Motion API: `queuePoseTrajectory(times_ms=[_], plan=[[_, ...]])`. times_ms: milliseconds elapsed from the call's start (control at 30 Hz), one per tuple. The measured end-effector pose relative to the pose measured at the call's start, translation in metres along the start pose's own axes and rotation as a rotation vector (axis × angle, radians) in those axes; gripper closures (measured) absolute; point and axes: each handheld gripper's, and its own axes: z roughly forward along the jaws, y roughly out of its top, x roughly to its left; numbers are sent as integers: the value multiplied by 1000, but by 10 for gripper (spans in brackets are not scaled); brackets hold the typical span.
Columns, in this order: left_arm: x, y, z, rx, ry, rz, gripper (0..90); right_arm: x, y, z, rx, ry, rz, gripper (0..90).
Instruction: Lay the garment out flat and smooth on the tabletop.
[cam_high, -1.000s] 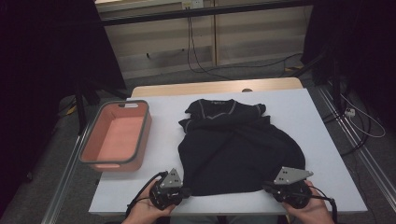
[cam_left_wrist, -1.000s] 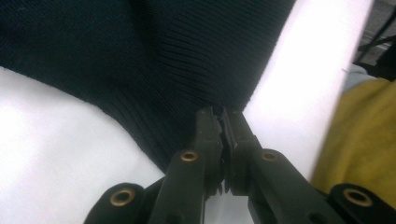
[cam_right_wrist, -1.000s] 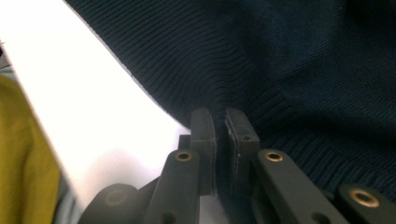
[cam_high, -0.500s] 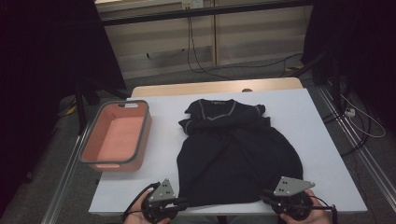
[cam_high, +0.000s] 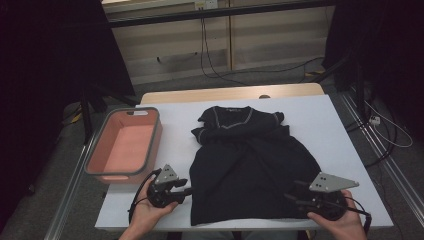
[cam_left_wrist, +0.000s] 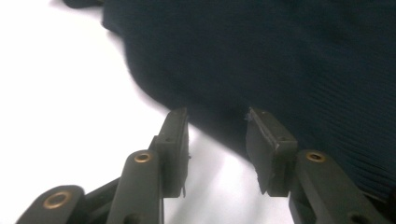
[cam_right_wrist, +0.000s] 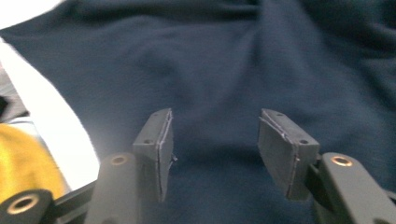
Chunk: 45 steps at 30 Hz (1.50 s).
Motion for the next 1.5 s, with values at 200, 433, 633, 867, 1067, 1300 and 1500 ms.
queuePoseTrajectory(times_ms=[200,433,633,867,1067,1300,1500], plan=[[17,7,19,0,0,-54,512,-34,-8,1,23,-141,69,520],[19,18,35,6,28,-52,477,-66,-20,1,63,-237,138,486],[13,26,46,-7,7,-16,498,-73,-24,14,113,-242,140,465],[-1,23,32,47,-48,7,844,-75,-28,15,100,-211,185,467],[3,3,6,56,-4,-35,851,-72,-27,14,100,-182,172,634],[10,-8,-13,43,31,-73,852,-70,-27,10,109,-190,147,855],[20,-17,-21,27,41,-128,851,-71,-30,0,84,-222,143,863]])
